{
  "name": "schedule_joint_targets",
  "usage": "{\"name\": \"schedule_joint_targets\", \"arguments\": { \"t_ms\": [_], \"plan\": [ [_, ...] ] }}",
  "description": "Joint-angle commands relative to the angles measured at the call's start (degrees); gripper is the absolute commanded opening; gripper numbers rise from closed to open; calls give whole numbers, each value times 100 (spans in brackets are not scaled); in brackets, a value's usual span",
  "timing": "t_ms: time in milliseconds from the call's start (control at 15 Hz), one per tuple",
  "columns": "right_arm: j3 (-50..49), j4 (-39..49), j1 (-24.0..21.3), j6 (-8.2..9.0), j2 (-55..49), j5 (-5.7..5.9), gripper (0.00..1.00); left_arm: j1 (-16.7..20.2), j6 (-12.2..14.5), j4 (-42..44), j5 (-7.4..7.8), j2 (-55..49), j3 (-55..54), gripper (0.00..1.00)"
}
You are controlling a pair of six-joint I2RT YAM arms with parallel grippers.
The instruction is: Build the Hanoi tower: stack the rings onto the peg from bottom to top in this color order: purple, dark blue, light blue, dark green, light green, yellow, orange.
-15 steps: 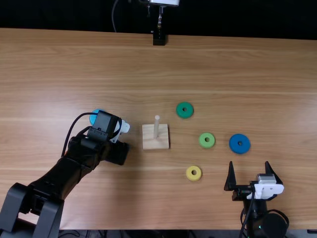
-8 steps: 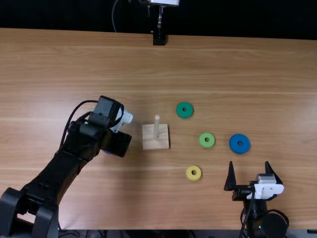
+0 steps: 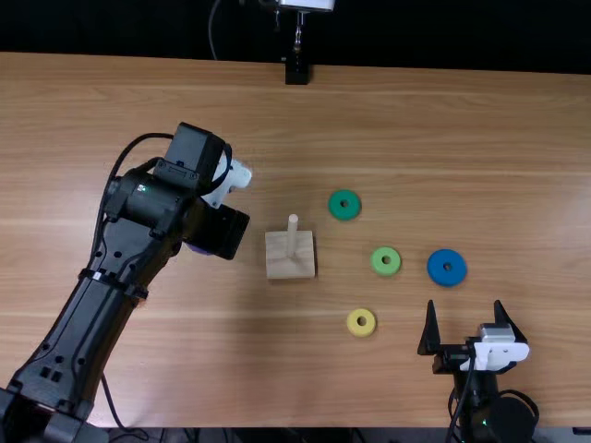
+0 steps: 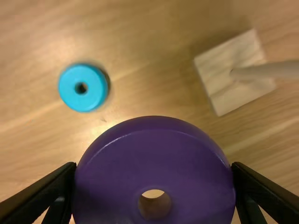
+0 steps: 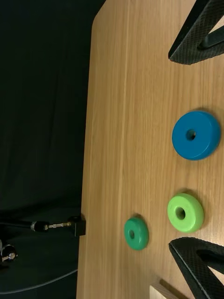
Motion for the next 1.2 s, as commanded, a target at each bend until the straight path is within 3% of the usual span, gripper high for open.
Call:
{"name": "schedule_joint_targets", "arguments": {
  "t_ms": [0, 200, 400, 600, 1133],
  "plan": [
    [-40, -55, -71, 10, -43, 70, 100, -177, 23, -93, 22, 259, 404, 0],
    [-40, -55, -71, 10, -43, 70, 100, -396, -29, -420, 54, 418, 1028, 0],
    [-40, -55, -71, 10, -43, 70, 100, -695, -282, -642, 32, 708, 1643, 0],
    [-40, -55, -71, 10, -43, 70, 100, -941, -314, -715, 32, 945, 2083, 0],
    [-40, -55, -71, 10, -43, 70, 100, -1284, -504, -831, 32, 1305, 2513, 0]
  ]
}}
